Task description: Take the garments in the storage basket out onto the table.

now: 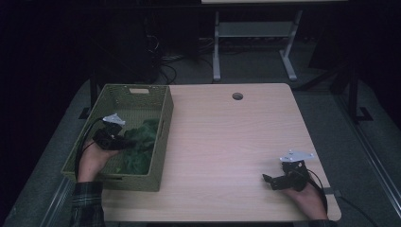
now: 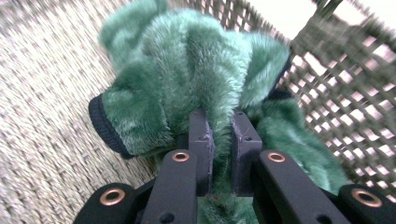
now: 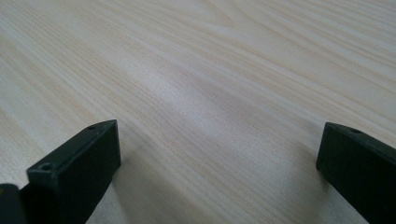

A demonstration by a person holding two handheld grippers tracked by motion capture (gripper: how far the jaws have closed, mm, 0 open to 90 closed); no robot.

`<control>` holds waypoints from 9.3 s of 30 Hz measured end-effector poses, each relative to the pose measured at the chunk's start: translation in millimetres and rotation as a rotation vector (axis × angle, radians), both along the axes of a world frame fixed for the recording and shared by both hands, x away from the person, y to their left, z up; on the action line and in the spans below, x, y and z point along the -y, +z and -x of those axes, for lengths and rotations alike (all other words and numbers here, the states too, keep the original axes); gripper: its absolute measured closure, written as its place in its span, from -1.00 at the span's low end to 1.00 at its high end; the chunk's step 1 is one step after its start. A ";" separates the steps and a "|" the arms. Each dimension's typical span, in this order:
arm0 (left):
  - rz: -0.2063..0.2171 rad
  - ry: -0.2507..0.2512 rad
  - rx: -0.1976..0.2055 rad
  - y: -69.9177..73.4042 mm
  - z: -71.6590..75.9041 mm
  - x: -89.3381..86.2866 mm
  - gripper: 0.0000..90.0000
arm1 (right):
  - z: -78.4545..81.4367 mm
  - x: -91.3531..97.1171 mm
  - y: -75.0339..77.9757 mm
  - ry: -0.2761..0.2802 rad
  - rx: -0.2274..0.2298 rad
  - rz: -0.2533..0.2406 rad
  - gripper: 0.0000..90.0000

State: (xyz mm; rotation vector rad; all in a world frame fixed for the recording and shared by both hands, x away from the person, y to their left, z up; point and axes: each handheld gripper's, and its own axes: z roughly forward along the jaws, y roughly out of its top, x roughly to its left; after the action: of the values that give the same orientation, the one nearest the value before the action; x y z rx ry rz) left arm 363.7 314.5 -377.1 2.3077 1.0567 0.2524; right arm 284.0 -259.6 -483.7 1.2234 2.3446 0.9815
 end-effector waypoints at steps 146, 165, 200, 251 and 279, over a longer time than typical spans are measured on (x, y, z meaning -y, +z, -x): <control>0.463 -0.324 0.076 19.6 -0.2 261.2 0.84 | -1.2 -0.5 0.2 0.002 -0.005 -0.002 -1.00; 0.323 -0.289 -0.035 -77.6 -30.1 278.2 0.84 | 0.3 -0.5 0.2 -0.005 -0.007 -0.002 -1.00; 0.299 -0.430 0.099 -27.0 48.4 292.5 0.29 | 3.9 -3.4 6.6 -0.001 -0.012 -0.003 -0.66; 0.272 -0.360 0.086 -44.8 38.7 267.6 0.69 | -3.6 -25.0 33.7 0.125 0.046 -0.097 0.88; 0.244 -0.235 0.105 -41.0 71.1 196.3 0.57 | 24.2 -8.6 24.1 0.069 -0.017 -0.008 0.74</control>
State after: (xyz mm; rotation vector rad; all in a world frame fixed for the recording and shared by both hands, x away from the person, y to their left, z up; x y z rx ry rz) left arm 292.6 118.2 -418.1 2.1474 0.7146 0.1406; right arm 259.7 -251.0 -459.6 1.1654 2.4123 1.0077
